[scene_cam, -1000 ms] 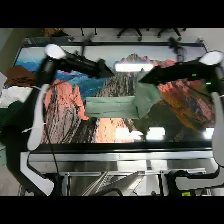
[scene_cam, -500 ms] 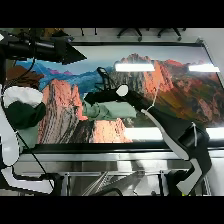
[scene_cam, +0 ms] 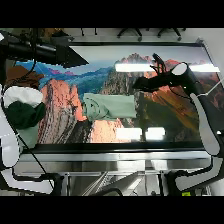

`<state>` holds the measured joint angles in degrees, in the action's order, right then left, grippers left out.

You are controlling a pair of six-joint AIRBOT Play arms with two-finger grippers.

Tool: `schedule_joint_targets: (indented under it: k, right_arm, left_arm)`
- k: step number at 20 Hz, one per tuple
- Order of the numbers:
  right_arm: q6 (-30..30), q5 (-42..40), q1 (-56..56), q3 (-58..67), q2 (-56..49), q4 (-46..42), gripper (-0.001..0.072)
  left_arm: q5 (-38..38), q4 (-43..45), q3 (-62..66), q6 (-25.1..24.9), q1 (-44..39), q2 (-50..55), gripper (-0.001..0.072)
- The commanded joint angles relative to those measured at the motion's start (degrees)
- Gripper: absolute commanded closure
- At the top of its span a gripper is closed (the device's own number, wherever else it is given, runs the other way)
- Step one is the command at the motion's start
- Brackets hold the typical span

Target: Fold the shirts.

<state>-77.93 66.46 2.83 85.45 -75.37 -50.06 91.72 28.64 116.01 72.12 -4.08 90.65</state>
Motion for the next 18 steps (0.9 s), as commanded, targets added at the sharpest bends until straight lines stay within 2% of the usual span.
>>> schedule_joint_targets:
  k: [1,4,7,12,14,15,16,17,18]
  right_arm:
    - [1.6,4.4,-3.5,-5.4,-2.0,-2.4,0.0123]
    - [6.2,3.3,-2.3,-5.9,-7.5,3.5,0.0124]
    - [8.3,1.2,-1.3,-5.9,-12.4,8.1,0.0125]
    - [14.2,0.8,1.4,-5.9,-16.4,18.7,0.0149]
    - [19.1,1.2,2.1,-5.4,-16.3,23.6,0.0502]
    - [20.6,1.8,2.0,-4.8,-16.1,27.0,0.0531]
    - [22.4,2.7,1.9,-3.8,-15.4,30.4,0.0631]
    - [22.8,2.8,1.9,-2.4,-14.5,31.7,0.063]
    - [22.6,2.8,1.9,-1.1,-13.7,31.4,0.0576]
  left_arm:
    - [2.1,0.1,0.0,-0.1,-0.2,0.0,0.0692]
    - [2.6,0.1,0.0,0.3,-0.8,0.0,0.0692]
    - [2.5,0.1,0.0,1.3,-0.9,0.0,0.0692]
    - [2.2,0.1,0.0,1.4,-1.0,0.0,0.0692]
    - [2.2,0.1,0.0,1.4,-1.0,0.0,0.0691]
    - [2.2,0.1,0.0,1.4,-1.0,0.0,0.0692]
    - [2.2,0.1,0.0,1.4,-1.1,0.0,0.0691]
    - [2.2,0.1,0.0,1.4,-1.1,0.0,0.0691]
    - [2.2,0.1,0.0,1.4,-1.1,0.0,0.0691]
